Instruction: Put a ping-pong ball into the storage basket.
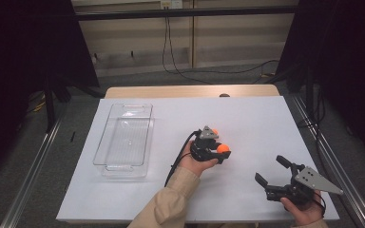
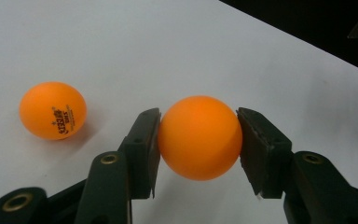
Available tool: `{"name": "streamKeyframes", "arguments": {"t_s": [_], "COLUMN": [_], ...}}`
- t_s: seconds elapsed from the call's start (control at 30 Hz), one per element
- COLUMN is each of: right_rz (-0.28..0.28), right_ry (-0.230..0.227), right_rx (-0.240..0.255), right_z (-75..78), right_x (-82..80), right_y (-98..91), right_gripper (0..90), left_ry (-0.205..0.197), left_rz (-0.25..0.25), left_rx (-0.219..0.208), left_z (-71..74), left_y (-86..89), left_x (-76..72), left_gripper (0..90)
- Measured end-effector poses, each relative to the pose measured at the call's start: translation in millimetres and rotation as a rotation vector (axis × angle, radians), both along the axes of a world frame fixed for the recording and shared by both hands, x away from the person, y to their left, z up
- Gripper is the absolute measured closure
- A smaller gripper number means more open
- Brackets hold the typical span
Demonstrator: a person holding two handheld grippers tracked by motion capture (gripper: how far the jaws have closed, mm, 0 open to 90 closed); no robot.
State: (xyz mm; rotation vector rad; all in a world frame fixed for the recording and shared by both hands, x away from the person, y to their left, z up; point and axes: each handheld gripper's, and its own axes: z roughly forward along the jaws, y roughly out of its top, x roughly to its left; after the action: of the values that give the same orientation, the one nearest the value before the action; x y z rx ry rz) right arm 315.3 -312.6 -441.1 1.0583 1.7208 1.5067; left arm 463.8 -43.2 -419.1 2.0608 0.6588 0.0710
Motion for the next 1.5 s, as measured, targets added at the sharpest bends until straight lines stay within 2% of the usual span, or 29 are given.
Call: {"name": "streamKeyframes", "arguments": {"t_s": [0.07, 0.1, 0.2, 0.23, 0.33, 0.4, 0.67, 1.1, 1.33, 1.5], "right_rz": [-0.002, 0.000, -0.002, -0.002, -0.004, -0.001, -0.002, 0.001, 0.000, -0.001], "right_ry": [0.001, 0.000, 0.002, 0.002, 0.001, 0.001, 0.001, 0.000, -0.001, -0.006], "right_rx": [-0.001, -0.002, -0.002, -0.002, 0.001, -0.003, 0.000, 0.001, 0.001, -0.002], "right_z": [-0.1, -0.2, -0.4, -0.4, -0.5, -0.5, -0.5, -0.4, -0.3, -0.3], "right_x": [0.2, 0.3, 0.6, 0.7, 1.0, 1.1, 1.3, 1.6, 1.5, 1.6], "right_y": [0.1, 0.1, 0.2, 0.1, 0.3, 0.1, 0.6, 0.6, 0.7, 0.6], "right_gripper": [1.3, 1.3, 1.3, 1.3, 1.3, 1.3, 1.3, 1.3, 1.3, 1.3], "left_ry": [-0.001, 0.002, 0.002, 0.005, 0.000, 0.003, 0.007, 0.014, 0.018, 0.021], "left_rz": [0.002, 0.002, 0.012, 0.011, 0.018, 0.020, 0.033, 0.042, 0.052, 0.049], "left_rx": [0.009, -0.008, 0.004, -0.008, 0.014, 0.002, 0.006, 0.026, 0.016, 0.031], "left_z": [1.0, 0.4, 1.7, 1.5, 3.4, 3.6, 4.8, 6.8, 6.8, 7.9], "left_y": [2.0, 2.8, 5.7, 6.5, 9.9, 10.9, 15.3, 21.7, 25.3, 28.1], "left_x": [0.0, 0.4, 0.8, 1.1, 1.4, 1.5, 2.1, 3.4, 4.7, 5.3], "left_gripper": [51.2, 51.2, 51.2, 51.2, 51.1, 51.2, 51.2, 51.2, 51.2, 51.2]}}
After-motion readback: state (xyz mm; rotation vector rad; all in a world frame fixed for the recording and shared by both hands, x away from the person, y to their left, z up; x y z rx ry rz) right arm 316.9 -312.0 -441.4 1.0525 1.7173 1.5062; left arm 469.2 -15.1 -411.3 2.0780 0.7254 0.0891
